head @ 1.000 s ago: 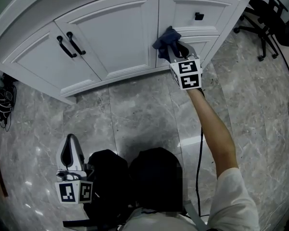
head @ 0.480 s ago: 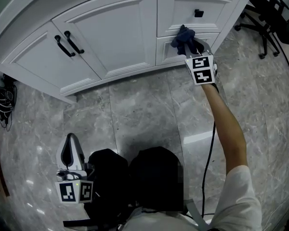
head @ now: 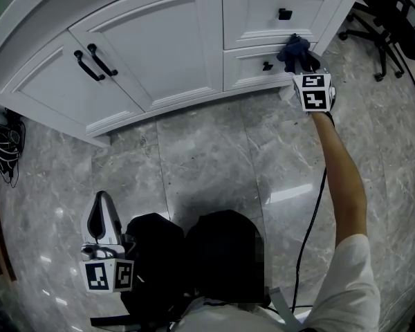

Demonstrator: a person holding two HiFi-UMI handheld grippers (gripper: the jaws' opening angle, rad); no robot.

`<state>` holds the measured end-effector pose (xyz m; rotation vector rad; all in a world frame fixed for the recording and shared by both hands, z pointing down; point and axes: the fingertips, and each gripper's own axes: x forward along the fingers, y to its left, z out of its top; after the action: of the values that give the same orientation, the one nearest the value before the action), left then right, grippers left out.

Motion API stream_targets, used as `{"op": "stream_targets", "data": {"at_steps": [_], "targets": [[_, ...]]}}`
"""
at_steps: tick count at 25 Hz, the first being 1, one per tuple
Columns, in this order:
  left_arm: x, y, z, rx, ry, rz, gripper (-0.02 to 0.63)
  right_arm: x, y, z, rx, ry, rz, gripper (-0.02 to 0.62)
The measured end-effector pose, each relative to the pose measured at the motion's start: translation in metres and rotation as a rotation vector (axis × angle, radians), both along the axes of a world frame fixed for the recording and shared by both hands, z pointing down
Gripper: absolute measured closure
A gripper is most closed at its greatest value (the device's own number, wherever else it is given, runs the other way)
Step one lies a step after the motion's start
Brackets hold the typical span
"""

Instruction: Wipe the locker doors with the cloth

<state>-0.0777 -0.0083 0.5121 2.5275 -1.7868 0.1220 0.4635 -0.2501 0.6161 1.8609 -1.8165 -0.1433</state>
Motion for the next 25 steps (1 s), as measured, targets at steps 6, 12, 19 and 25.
{"op": "stream_targets", "data": {"at_steps": [6, 12, 19, 25], "targets": [[0.002, 0.001, 0.001, -0.004, -0.013, -0.001, 0.604, 0.014, -0.001, 0.032, -0.052, -0.021, 0.033, 0.526], [-0.005, 0.001, 0.001, -0.012, -0.036, -0.020, 0.604, 0.014, -0.005, 0.069, -0.097, -0.042, 0.049, 0.526], [-0.006, -0.002, 0.007, -0.024, -0.043, -0.025, 0.604, 0.011, -0.004, 0.109, -0.173, -0.040, 0.043, 0.526], [-0.010, -0.005, 0.012, -0.036, -0.047, -0.031, 0.604, 0.004, -0.002, 0.144, -0.212, -0.089, 0.070, 0.526]]}}
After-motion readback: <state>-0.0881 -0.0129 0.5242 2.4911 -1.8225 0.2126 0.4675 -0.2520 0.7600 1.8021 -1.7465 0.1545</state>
